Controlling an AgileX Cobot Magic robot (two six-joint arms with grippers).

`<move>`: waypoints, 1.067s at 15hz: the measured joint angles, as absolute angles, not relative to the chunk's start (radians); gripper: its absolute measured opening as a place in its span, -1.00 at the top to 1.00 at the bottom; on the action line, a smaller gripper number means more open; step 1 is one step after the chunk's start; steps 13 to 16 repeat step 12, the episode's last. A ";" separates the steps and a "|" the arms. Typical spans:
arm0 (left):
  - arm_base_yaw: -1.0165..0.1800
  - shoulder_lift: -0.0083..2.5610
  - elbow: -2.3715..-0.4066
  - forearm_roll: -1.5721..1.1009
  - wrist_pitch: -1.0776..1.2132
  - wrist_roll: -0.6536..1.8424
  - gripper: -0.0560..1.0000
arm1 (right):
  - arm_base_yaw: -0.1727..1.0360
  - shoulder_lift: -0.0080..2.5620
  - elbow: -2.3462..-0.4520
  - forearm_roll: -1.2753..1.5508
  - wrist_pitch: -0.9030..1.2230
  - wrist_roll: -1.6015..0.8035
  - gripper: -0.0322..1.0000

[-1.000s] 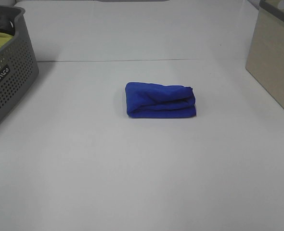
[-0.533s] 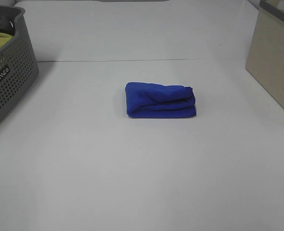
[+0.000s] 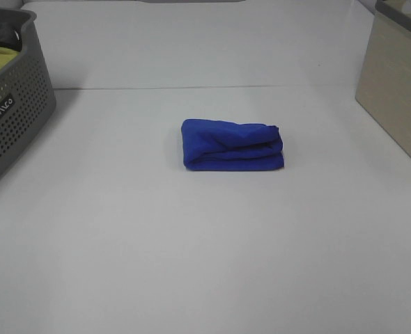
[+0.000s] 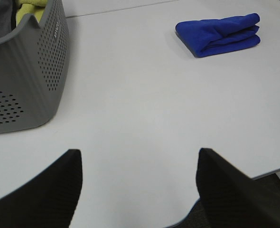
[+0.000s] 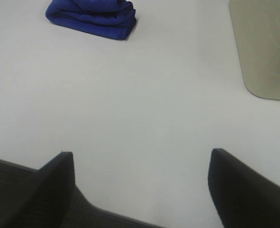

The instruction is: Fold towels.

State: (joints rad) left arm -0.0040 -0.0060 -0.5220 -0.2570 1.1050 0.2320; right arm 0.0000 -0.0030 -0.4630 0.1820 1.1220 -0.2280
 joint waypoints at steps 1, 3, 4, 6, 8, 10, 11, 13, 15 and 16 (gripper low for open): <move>-0.004 -0.006 -0.522 -0.255 1.105 0.232 -0.35 | -0.011 -0.003 -0.463 0.182 1.122 -0.228 -0.53; -0.004 -0.006 -0.522 -0.255 1.105 0.232 -0.35 | -0.014 -0.003 -0.463 0.182 1.122 -0.228 -0.53; -0.004 -0.006 -0.522 -0.255 1.105 0.232 -0.35 | -0.014 -0.003 -0.463 0.182 1.122 -0.228 -0.53; -0.004 -0.006 -0.522 -0.255 1.105 0.232 -0.35 | -0.014 -0.003 -0.463 0.182 1.122 -0.228 -0.53; -0.004 -0.006 -0.522 -0.255 1.105 0.232 -0.35 | -0.014 -0.003 -0.463 0.182 1.122 -0.228 -0.53; -0.004 -0.006 -0.522 -0.255 1.105 0.232 -0.35 | -0.014 -0.003 -0.463 0.182 1.122 -0.228 -0.53; -0.004 -0.006 -0.522 -0.255 1.105 0.232 -0.35 | -0.014 -0.003 -0.463 0.182 1.122 -0.228 -0.53; -0.004 -0.006 -0.522 -0.255 1.105 0.232 -0.35 | -0.014 -0.003 -0.463 0.182 1.122 -0.228 -0.53; -0.004 -0.006 -0.522 -0.255 1.105 0.232 -0.35 | -0.014 -0.003 -0.463 0.182 1.122 -0.228 -0.53; -0.004 -0.006 -0.522 -0.255 1.105 0.232 -0.35 | -0.014 -0.003 -0.463 0.182 1.122 -0.228 -0.53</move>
